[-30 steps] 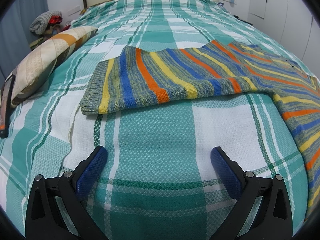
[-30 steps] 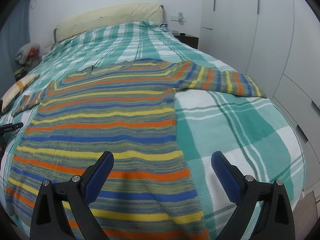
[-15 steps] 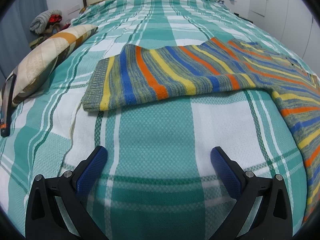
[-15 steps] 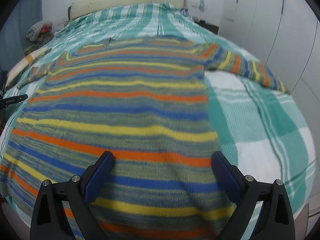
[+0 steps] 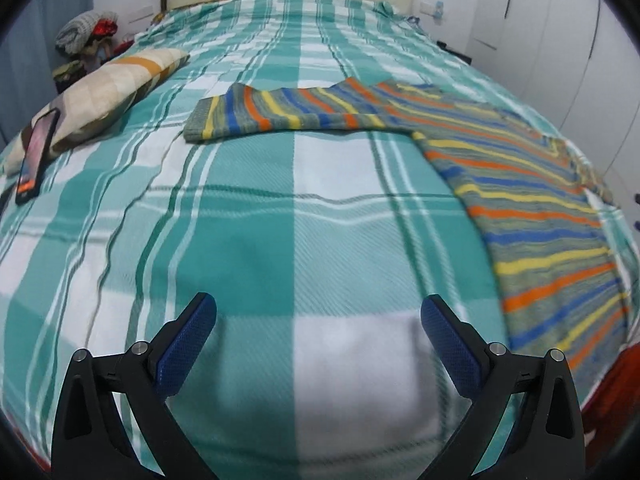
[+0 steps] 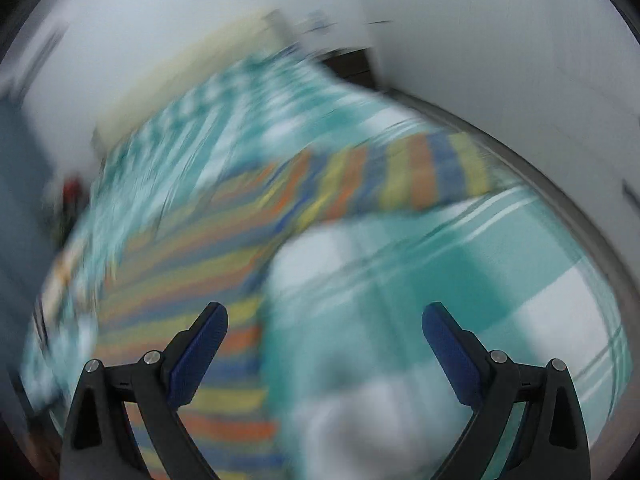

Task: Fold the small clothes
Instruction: 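Grasp the striped sweater sleeve cuff with the right gripper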

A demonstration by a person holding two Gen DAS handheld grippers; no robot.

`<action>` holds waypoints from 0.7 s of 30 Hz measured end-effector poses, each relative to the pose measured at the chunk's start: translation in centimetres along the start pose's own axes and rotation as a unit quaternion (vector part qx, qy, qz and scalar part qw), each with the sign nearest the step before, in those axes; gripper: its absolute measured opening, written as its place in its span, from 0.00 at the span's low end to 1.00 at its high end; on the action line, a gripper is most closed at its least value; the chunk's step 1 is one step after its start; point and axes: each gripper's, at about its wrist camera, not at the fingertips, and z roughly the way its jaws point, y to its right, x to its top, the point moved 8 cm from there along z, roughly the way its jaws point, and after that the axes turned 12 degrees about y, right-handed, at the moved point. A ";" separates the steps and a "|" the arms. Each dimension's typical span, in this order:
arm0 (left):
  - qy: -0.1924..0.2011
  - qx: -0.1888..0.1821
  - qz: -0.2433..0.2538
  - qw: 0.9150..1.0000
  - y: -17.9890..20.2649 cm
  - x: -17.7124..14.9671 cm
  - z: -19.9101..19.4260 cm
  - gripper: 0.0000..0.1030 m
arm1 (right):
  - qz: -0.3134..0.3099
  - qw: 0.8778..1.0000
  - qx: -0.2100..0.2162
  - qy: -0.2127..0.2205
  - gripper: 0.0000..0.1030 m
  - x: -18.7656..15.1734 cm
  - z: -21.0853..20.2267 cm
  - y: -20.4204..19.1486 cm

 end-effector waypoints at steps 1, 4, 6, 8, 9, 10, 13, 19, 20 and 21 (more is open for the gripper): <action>0.002 -0.001 -0.004 1.000 0.1 0.2 -0.4 0.99 | 0.050 0.999 0.003 -0.003 0.94 1.3 1.0 2.6; 0.014 0.001 -0.014 1.000 0.1 0.7 -1.2 0.99 | 0.208 0.978 -0.003 -0.002 0.79 2.9 3.8 10.1; 0.017 0.008 -0.022 1.000 -0.1 0.6 -1.3 0.99 | 0.287 0.958 0.003 0.006 0.70 3.1 5.5 13.3; 0.006 0.012 -0.027 1.000 -0.4 0.0 -0.9 0.99 | 0.318 0.948 0.011 0.022 0.65 3.9 6.8 14.4; 0.000 0.013 -0.030 0.999 -0.5 -0.3 -0.6 0.99 | 0.322 0.946 0.012 0.025 0.64 4.3 7.3 14.5; -0.005 0.016 -0.034 0.999 -0.7 -0.8 -0.3 0.99 | 0.324 0.946 0.010 0.027 0.63 4.7 7.9 14.6; -0.023 0.019 -0.048 0.998 -1.1 -2.2 0.6 0.99 | 0.318 0.948 -0.009 0.023 0.25 5.6 9.9 14.4; -0.012 0.012 -0.026 1.000 -0.4 -2.4 0.2 0.99 | 0.170 0.984 -0.033 0.049 0.06 10.3 8.2 8.7; -0.012 0.010 -0.028 0.999 -0.4 -2.4 0.2 0.99 | 0.131 0.990 -0.012 0.049 0.06 11.3 7.9 6.0; -0.011 0.008 -0.031 0.999 -0.4 -2.4 0.3 0.99 | 0.103 0.994 0.006 0.047 0.06 12.0 7.7 3.7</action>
